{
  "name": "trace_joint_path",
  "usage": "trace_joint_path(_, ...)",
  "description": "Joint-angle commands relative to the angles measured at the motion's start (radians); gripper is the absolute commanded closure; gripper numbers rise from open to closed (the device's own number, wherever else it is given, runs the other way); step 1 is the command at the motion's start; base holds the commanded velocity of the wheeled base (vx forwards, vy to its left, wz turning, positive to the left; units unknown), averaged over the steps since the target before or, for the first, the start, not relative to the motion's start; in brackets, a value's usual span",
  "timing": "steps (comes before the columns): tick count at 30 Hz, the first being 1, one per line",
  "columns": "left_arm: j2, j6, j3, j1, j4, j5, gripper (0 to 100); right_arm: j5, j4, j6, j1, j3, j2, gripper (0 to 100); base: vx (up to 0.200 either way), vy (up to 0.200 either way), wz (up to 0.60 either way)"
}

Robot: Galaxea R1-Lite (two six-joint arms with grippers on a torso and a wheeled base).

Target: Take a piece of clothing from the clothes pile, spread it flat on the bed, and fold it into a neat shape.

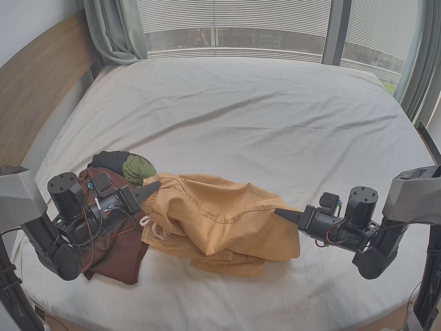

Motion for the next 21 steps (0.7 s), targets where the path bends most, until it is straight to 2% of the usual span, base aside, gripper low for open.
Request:
trace_joint_path(1, -0.044, 0.003, -0.001, -0.013, -0.001, -0.001, 100, -0.002, 0.003, -0.011, 0.009, 0.044, -0.110, 100, 0.000, 0.000, 0.00)
trace_joint_path(8, -0.053, 0.011, -0.004, -0.016, -0.002, -0.003, 100, 0.012, 0.003, -0.037, 0.025, 0.083, -0.200, 100, 0.000, 0.000, 0.00)
trace_joint_path(13, -0.065, 0.063, 0.000, -0.018, -0.002, -0.003, 100, 0.012, 0.003, -0.057, 0.022, 0.095, -0.237, 100, 0.000, 0.000, 0.00)
trace_joint_path(21, -0.096, 0.063, 0.012, -0.016, -0.002, -0.006, 100, 0.014, 0.003, -0.063, 0.009, 0.097, -0.288, 100, 0.000, 0.000, 0.00)
